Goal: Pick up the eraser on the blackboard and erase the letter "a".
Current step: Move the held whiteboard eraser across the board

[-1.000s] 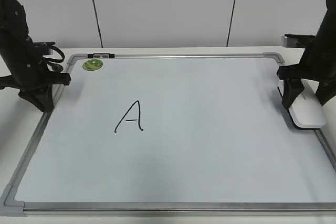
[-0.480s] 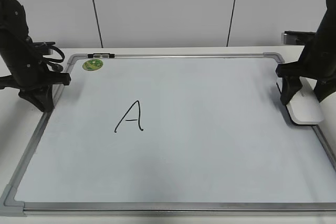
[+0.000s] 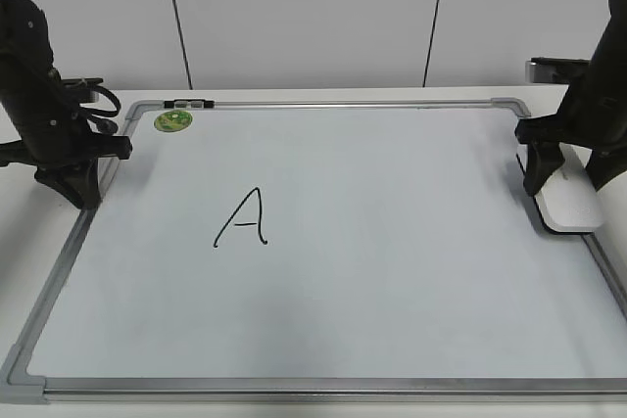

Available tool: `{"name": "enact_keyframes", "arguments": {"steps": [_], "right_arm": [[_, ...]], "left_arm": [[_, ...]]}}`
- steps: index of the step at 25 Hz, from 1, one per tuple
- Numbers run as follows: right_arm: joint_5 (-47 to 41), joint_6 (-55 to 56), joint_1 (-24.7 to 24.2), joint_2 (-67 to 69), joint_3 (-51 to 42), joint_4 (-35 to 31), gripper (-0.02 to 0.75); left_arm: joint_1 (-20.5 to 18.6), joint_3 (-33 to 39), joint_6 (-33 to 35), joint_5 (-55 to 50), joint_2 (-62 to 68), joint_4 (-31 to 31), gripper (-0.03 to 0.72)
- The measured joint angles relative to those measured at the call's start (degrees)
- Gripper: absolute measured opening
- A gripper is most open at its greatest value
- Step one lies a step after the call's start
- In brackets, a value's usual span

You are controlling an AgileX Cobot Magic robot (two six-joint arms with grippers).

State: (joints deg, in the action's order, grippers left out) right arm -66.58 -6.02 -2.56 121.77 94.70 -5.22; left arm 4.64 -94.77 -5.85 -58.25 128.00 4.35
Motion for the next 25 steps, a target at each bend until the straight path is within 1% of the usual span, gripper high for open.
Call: {"name": "enact_keyframes", "arguments": {"steps": [10, 21, 23, 25], "right_arm": [[-0.7, 0.0, 0.0, 3.2, 0.0, -0.1, 0.522], [-0.9, 0.0, 0.0, 3.7, 0.4, -0.1, 0.526], [-0.9, 0.1, 0.0, 3.8, 0.4, -0.2, 0.552], [-0.8, 1.0, 0.0, 4.2, 0.4, -0.5, 0.626]], "left_arm": [[0.0, 0.0, 0.0, 0.0, 0.0, 0.0, 0.064], [0.0, 0.0, 0.0, 0.0, 0.0, 0.0, 0.064], [0.0, 0.0, 0.0, 0.0, 0.0, 0.0, 0.064], [0.0, 0.0, 0.0, 0.0, 0.0, 0.0, 0.064]]}}
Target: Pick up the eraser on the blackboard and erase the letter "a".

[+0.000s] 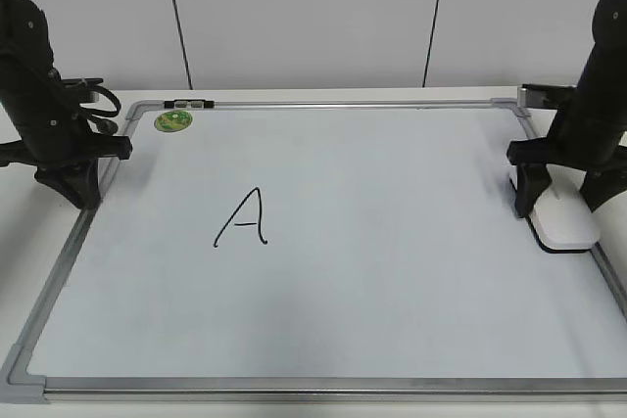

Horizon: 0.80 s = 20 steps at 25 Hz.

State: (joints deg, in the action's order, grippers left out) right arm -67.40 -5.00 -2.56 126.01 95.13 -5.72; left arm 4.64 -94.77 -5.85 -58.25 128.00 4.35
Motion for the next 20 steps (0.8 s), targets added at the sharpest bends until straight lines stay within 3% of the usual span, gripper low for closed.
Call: {"name": "enact_keyframes", "arguments": {"steps": [6, 9, 17, 20], "right_arm": [[-1.5, 0.8, 0.0, 0.0, 2.0, 0.0, 0.662], [-1.6, 1.3, 0.0, -0.7, 3.8, 1.2, 0.662], [-2.1, 1.8, 0.0, -7.3, 4.1, 2.2, 0.662], [-2.3, 2.0, 0.0, -10.0, 4.1, 2.3, 0.661]], "left_arm": [[0.0, 0.0, 0.0, -0.1, 0.0, 0.0, 0.074], [0.0, -0.3, 0.0, -0.5, -0.2, -1.2, 0.141], [0.0, -3.3, 0.0, -4.5, -7.5, -3.8, 0.621], [0.0, -3.3, 0.0, -7.1, -10.7, -4.3, 0.676]]}}
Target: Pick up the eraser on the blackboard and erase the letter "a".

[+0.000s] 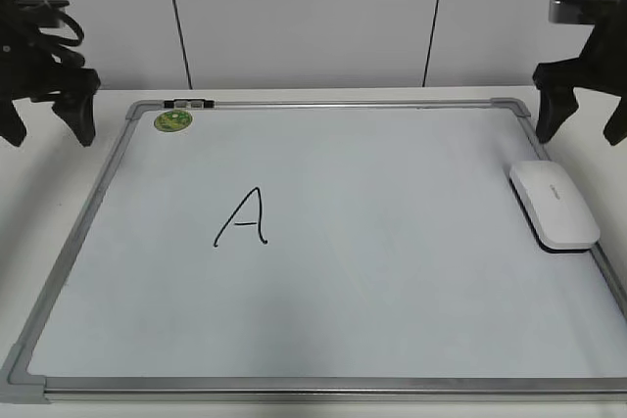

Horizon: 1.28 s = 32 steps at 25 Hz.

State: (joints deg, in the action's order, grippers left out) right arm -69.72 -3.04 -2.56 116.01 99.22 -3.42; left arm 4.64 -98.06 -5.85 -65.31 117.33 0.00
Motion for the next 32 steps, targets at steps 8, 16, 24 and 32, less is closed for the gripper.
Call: {"name": "enact_keyframes", "arguments": {"steps": [8, 16, 24, 32], "right_arm": [[-0.3, 1.3, 0.0, -10.0, -2.4, -0.7, 0.556], [-0.6, 1.5, 0.0, -24.6, -14.7, -0.7, 0.534], [-1.0, 1.5, 0.0, -45.5, -32.6, -0.5, 0.534], [-1.4, 2.3, 0.0, -66.9, -46.3, -1.4, 0.534]], "left_arm": [[0.0, 0.0, 0.0, -4.7, -6.8, 0.0, 0.546], [1.0, 0.0, 0.0, -5.2, -18.8, -0.5, 0.449], [8.4, 5.0, -1.7, -6.0, -32.1, -4.1, 0.422], [12.3, 23.8, -4.9, -4.2, -53.8, -7.3, 0.422]]}}
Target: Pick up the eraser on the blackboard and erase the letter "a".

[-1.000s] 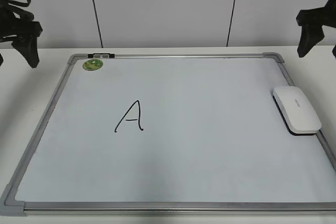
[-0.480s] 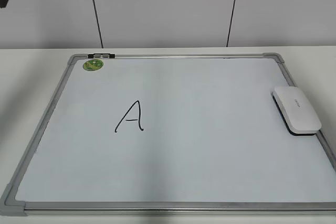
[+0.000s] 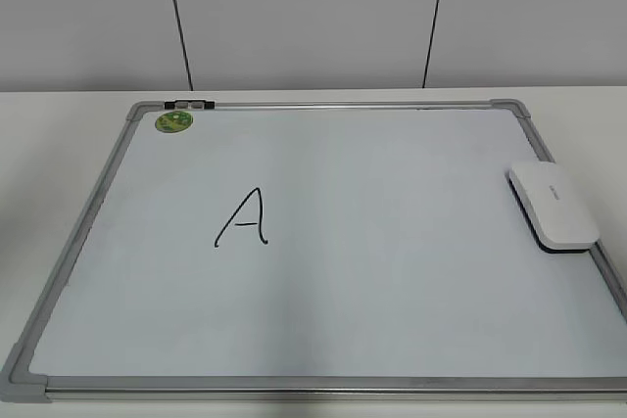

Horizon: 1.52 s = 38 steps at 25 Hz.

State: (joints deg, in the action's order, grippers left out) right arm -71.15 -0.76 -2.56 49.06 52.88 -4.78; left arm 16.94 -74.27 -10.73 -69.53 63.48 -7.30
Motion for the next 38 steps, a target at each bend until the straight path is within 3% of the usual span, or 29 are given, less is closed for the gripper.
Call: {"name": "enact_keyframes", "arguments": {"steps": [8, 17, 24, 38], "right_arm": [[0.3, 1.3, 1.0, -14.3, -13.7, -1.4, 0.534], [-0.6, 1.2, 2.3, -24.3, -15.7, -3.0, 0.533], [0.0, -1.8, 2.4, -26.5, -15.7, -3.0, 0.533], [6.7, -2.3, 2.4, -26.7, -23.7, -0.8, 0.533]], "left_arm": [[0.1, 20.1, -0.3, 6.8, -18.8, -1.8, 0.398], [0.1, 38.4, 3.3, 11.6, -42.0, -2.1, 0.389], [0.1, 42.6, 4.8, 11.8, -51.1, -2.4, 0.372], [0.1, 43.4, 4.9, 11.8, -51.7, -2.4, 0.368]]}}
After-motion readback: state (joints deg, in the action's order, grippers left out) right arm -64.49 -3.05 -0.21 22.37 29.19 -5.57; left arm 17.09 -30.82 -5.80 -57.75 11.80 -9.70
